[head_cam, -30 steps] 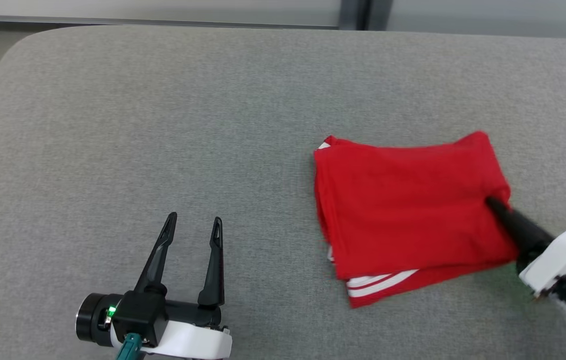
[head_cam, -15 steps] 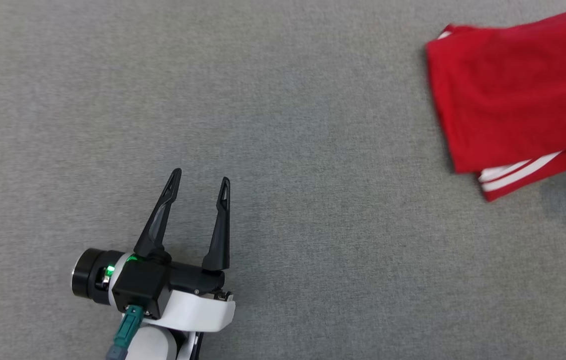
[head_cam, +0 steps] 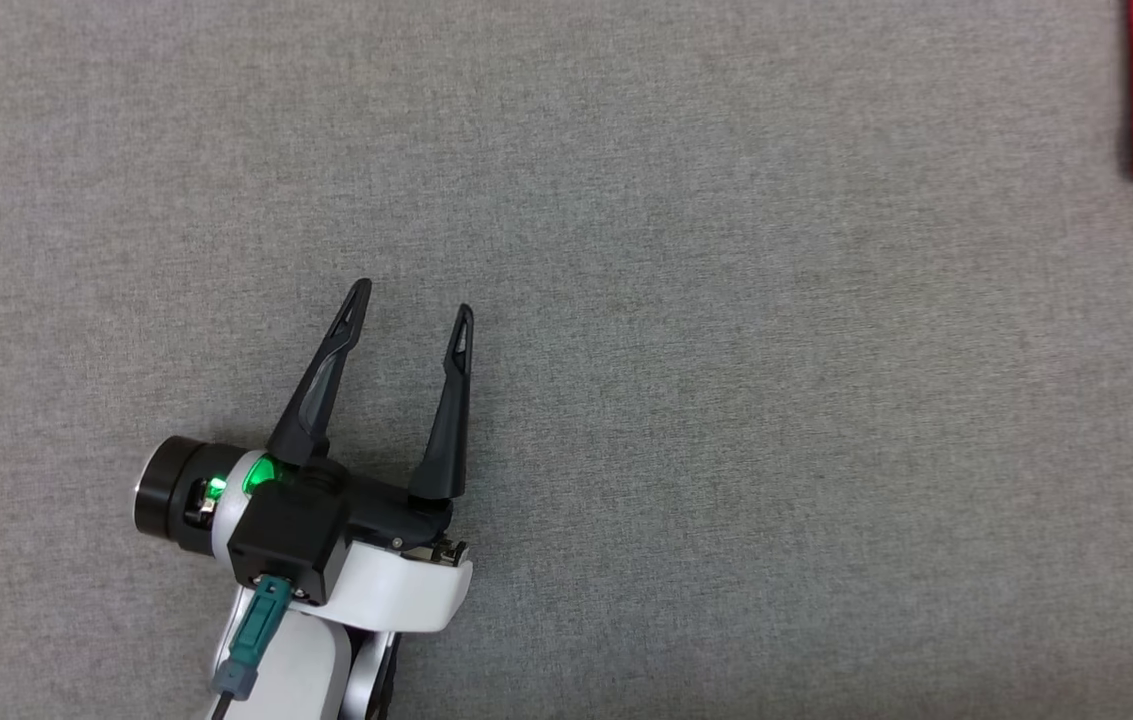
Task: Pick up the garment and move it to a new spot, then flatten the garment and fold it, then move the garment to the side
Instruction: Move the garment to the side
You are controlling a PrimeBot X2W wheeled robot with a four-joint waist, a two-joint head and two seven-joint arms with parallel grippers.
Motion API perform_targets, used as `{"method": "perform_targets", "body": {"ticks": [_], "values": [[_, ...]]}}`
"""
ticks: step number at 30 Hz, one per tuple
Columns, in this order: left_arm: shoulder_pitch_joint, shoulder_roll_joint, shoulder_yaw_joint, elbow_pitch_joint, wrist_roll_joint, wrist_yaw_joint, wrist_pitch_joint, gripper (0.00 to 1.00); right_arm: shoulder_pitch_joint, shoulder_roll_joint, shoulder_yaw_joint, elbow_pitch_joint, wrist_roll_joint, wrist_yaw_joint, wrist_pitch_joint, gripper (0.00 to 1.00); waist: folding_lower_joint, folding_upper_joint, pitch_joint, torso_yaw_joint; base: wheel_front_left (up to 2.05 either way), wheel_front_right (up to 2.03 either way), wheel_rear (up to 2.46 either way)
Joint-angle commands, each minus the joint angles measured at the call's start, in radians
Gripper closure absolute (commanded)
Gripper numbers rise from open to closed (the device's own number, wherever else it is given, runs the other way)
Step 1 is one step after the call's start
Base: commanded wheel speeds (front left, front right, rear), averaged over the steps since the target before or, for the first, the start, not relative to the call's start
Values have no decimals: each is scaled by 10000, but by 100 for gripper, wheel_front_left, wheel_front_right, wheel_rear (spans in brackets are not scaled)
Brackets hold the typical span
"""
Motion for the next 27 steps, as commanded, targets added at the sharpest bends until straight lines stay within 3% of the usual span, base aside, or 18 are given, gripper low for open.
{"method": "perform_targets", "body": {"ticks": [1,7,10,12,13,14,15,16,18,19,23,27], "values": [[-215,41,-1,-19,84,-34,-11,0,-212,-263,-88,185,-120,-6,70,100,0,0,187,111,0,0,0],[-293,55,-42,-13,140,-55,-2,0,-411,-858,-315,1028,-460,-6,115,100,0,0,439,403,0,0,0],[-327,64,-55,-9,130,-85,1,0,-424,-982,-301,1755,-795,-6,21,88,0,0,537,551,0,0,0],[-346,64,-69,-13,108,-100,1,0,-554,-897,-301,2360,-1214,-8,-228,64,0,0,585,641,0,0,0],[-346,64,-69,-13,108,-100,1,0,-554,-897,-301,2360,-1214,-8,-228,64,0,0,585,641,0,0,0],[-349,66,-67,-18,88,-106,0,0,-581,-712,-281,2653,-1425,-6,-304,53,0,0,593,675,0,0,0],[-363,66,-67,-28,62,-105,0,0,-626,-530,-266,2983,-1687,-6,-403,19,0,0,605,708,0,0,0],[-381,64,-74,-42,44,-105,1,0,-694,-309,-266,3329,-1903,-6,-486,0,0,0,612,738,0,0,0],[-413,63,-107,-48,-6,-109,1,0,-837,135,-242,4082,-2495,-8,-784,0,0,0,612,805,0,0,0],[-463,61,-133,-71,-45,-109,0,0,-1105,634,-367,4974,-3108,-8,-1334,0,0,0,597,872,0,0,0],[-525,48,-130,-164,-42,-122,-3,0,-1651,1643,-600,7090,-4859,-8,-2939,0,0,0,491,1007,0,0,0],[-374,43,-53,-159,-93,-38,-5,0,-2205,2521,-1049,8682,-6187,-8,-3727,0,0,0,138,1025,0,0,0]]}}
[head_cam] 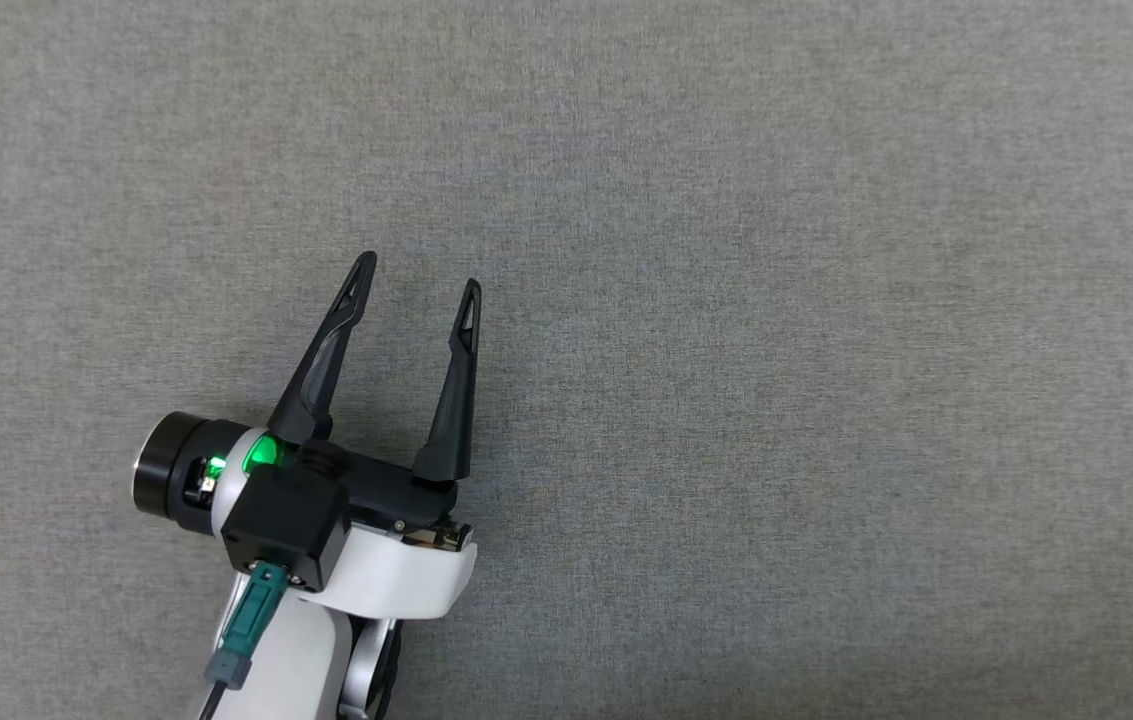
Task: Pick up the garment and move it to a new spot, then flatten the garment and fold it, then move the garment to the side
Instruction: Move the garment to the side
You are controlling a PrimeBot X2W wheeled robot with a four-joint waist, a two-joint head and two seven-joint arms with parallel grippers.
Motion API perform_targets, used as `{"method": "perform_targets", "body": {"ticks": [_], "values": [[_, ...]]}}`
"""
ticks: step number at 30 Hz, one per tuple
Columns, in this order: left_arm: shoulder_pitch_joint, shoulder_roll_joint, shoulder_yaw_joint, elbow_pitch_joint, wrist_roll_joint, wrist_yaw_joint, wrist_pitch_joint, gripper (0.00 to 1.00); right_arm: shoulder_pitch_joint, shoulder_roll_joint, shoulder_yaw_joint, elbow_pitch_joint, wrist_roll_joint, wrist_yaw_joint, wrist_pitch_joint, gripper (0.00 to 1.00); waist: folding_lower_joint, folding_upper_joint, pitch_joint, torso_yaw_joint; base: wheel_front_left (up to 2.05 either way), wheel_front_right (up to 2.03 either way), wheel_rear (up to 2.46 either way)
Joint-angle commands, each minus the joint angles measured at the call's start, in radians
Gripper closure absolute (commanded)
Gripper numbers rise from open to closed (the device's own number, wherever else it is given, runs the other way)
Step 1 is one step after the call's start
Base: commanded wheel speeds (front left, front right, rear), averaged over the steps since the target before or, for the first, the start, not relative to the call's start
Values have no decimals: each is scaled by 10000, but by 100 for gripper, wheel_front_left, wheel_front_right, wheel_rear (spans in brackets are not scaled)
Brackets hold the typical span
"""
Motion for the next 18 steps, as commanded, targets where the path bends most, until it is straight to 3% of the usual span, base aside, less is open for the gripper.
{"method": "perform_targets", "body": {"ticks": [1,6,11,14,18], "values": [[59,41,54,9,-70,74,2,0,-190,65,-164,191,-370,-10,-110,0,0,0,-258,-14,0,0,0],[387,40,94,100,-293,165,2,0,163,645,-1763,-911,-2252,-8,-152,0,0,0,-1161,-163,0,0,0],[815,40,42,340,-624,330,-3,0,2066,2606,-4099,-3645,-3649,-10,-150,0,0,0,-2338,-270,0,0,0],[1051,42,80,438,-942,504,-1,0,3485,3920,-4597,-5353,-3942,-10,-150,0,0,0,-3004,-260,0,0,0],[1402,42,194,539,-1507,710,-3,0,5153,5137,-4291,-7389,-3701,-10,-149,0,0,0,-3799,-226,0,0,0]]}}
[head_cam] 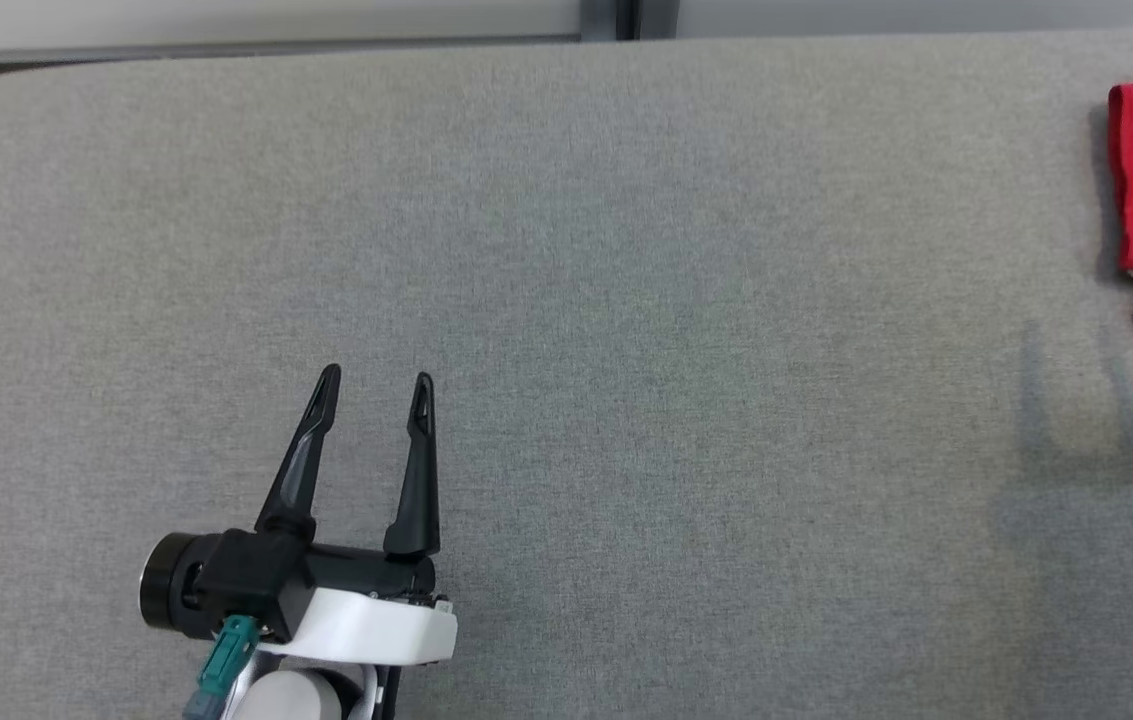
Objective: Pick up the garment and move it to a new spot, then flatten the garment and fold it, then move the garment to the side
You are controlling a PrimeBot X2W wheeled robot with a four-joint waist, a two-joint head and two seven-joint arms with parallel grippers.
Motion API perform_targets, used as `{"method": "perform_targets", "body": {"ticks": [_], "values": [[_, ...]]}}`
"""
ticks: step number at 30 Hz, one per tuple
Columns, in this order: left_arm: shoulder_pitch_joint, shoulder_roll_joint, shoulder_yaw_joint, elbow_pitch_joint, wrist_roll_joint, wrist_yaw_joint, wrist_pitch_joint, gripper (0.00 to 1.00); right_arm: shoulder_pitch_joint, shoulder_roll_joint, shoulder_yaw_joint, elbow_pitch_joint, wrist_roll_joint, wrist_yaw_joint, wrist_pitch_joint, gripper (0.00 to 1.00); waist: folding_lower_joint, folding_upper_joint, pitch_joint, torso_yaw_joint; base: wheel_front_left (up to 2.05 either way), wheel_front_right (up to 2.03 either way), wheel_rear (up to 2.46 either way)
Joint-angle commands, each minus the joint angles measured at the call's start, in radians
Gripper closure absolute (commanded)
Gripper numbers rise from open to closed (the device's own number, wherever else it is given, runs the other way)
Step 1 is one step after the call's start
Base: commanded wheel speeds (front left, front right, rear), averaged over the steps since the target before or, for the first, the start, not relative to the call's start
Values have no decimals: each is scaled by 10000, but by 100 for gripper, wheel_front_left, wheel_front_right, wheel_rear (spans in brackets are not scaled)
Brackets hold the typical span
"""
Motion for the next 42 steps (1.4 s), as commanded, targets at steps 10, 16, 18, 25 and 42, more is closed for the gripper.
{"method": "perform_targets", "body": {"ticks": [10,16,18,25,42], "values": [[1453,37,430,247,-753,82,-11,0,3930,2015,959,-3413,559,-8,-49,0,0,0,-2622,-74,0,0,0],[2130,34,770,-28,-660,-189,-11,0,5361,2599,1181,-4556,-73,-7,-49,0,0,0,-3090,-90,0,0,0],[2352,38,868,-81,-513,-361,-11,0,5785,2728,1300,-4815,-248,-7,-49,0,0,0,-3196,-79,0,0,0],[2959,37,1196,130,-116,-625,-11,0,6643,2978,1522,-4457,-28,-8,-50,0,0,0,-3424,-158,0,0,0],[3026,-2,1126,353,128,-708,-2,100,6610,3064,1585,-4256,75,-2,2,100,0,0,-3586,-53,0,0,0]]}}
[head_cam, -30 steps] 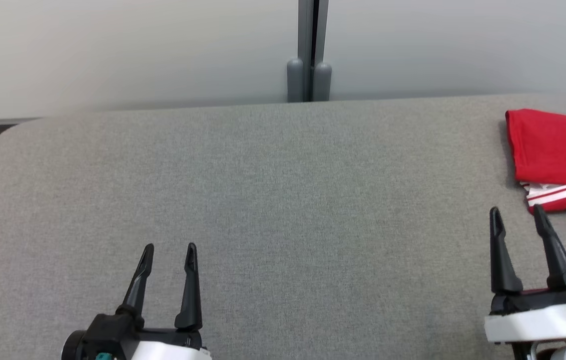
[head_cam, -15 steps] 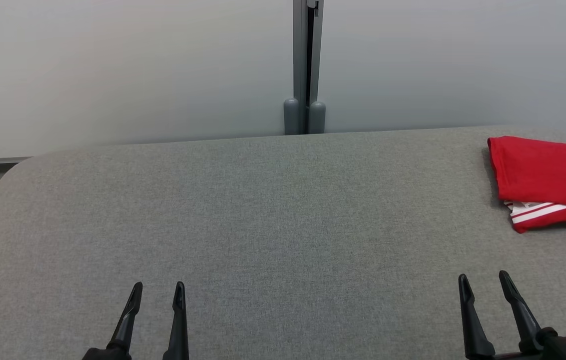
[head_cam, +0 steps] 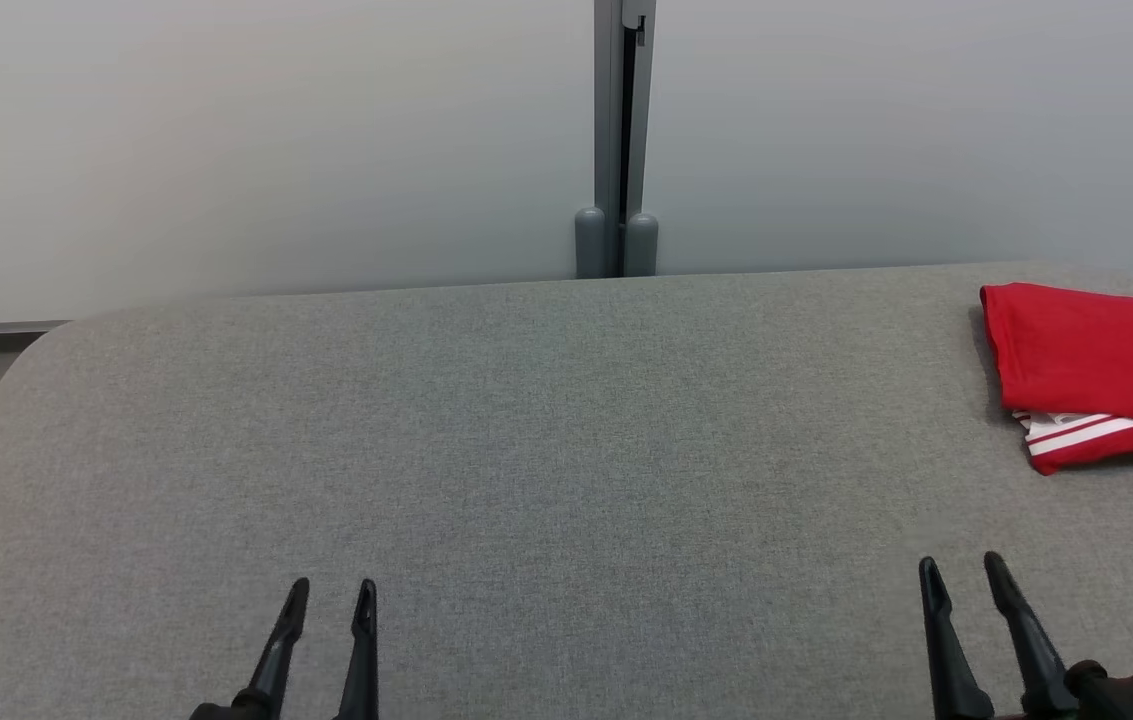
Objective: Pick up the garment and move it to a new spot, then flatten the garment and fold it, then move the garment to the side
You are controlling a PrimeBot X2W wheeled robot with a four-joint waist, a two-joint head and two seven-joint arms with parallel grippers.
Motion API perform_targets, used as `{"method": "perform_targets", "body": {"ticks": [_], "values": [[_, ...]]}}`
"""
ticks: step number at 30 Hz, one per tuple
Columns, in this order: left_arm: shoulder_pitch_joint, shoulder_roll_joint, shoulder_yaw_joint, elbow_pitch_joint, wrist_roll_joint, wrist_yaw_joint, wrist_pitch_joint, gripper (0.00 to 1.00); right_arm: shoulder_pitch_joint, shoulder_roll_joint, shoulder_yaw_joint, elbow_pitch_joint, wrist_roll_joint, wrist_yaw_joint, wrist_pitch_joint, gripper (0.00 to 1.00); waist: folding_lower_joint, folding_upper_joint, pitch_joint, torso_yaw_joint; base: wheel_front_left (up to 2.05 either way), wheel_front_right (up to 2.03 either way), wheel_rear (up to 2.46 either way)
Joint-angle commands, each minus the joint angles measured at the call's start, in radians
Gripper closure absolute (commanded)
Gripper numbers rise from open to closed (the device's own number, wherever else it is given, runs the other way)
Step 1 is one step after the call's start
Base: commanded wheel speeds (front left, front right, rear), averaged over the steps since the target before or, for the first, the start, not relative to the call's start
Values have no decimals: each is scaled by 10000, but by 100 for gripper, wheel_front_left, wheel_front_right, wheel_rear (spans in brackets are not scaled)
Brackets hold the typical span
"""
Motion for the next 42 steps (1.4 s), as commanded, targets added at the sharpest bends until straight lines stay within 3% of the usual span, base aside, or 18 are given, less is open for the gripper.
{"method": "perform_targets", "body": {"ticks": [1,4,26,42], "values": [[25,-11,-12,89,-15,-3,2,100,19,13,21,94,13,0,15,100,0,0,-1,0,0,0,0],[100,-27,-37,315,-132,-7,13,100,92,45,52,320,112,0,45,100,0,0,2,0,0,0,0],[-817,240,421,883,-4405,-513,802,100,-715,-182,-190,713,4423,-1,856,100,0,0,116,20,0,0,0],[-1350,337,756,1201,-6830,-820,1316,100,-1184,-259,-407,946,6865,-1,1387,100,0,0,199,35,0,0,0]]}}
